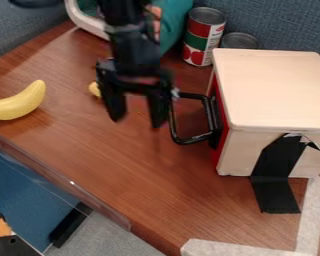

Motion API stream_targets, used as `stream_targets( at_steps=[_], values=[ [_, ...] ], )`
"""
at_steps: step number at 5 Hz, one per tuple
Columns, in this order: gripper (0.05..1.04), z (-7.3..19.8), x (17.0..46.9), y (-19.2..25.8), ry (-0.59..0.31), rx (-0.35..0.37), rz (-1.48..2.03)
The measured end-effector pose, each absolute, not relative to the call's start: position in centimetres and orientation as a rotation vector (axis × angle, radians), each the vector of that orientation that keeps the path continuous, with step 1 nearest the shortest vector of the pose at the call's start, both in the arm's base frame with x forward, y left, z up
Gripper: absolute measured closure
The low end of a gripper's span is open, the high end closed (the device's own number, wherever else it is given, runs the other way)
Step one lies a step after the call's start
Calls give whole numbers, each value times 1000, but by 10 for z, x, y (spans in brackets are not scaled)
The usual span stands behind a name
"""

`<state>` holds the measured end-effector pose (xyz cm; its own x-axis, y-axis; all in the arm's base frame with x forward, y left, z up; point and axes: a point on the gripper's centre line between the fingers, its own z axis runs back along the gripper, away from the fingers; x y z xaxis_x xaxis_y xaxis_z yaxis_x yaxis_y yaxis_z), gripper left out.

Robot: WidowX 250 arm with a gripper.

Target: Open the drawer

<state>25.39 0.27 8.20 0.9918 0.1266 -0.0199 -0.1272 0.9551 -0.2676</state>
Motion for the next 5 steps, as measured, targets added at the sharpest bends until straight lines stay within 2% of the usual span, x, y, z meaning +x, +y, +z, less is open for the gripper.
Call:
stream_targets(
  at_steps=[1,3,5],
  values=[
    [82,77,269,-10,-82,-254,265],
    [83,71,294,-4,-218,-243,407],
    [83,62,311,1,-239,-250,482]
  ],
)
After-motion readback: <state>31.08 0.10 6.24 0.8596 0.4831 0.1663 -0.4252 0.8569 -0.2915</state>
